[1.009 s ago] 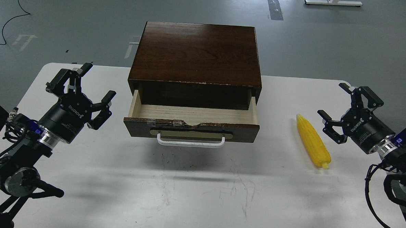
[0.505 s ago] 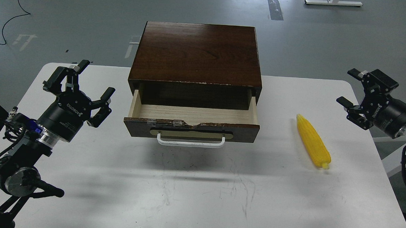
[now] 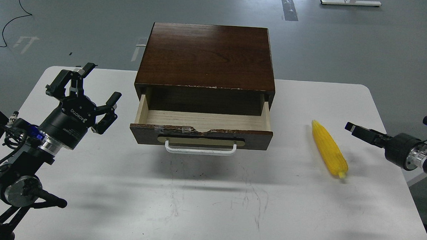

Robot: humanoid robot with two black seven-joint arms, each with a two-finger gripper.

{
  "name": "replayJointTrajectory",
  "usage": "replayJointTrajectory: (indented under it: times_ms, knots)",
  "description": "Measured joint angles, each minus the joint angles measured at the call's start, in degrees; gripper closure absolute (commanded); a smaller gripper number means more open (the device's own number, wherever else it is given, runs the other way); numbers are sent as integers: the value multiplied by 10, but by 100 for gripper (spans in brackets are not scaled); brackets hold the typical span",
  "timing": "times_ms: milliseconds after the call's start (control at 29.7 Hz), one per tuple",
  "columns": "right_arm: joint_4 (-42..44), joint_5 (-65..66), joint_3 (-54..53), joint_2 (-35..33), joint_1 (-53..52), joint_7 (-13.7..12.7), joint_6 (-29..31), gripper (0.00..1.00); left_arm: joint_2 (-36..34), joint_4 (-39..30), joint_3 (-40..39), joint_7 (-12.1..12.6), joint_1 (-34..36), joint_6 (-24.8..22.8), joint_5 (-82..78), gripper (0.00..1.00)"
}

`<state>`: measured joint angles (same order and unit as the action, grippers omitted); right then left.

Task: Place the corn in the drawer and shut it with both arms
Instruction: 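Lower the right gripper onto the corn cob and close it, then lift the corn cob with the right gripper over the cabinet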

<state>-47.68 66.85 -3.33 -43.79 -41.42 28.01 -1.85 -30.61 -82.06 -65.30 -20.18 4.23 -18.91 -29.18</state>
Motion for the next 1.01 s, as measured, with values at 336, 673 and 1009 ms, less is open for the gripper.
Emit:
replayJointTrajectory:
  times_ms: [336,673,1009]
  knots:
    - [7,2,77,45,-27,0,-17,2,0,-1,0,0,0,-1,0,1]
    - [-3,3,113,47,-43,0,-21,48,0,-1,0,0,0,-1,0,1]
    - [-51,2,115,38,-56,0,-21,88,1,-1,0,0,0,-1,-1,1]
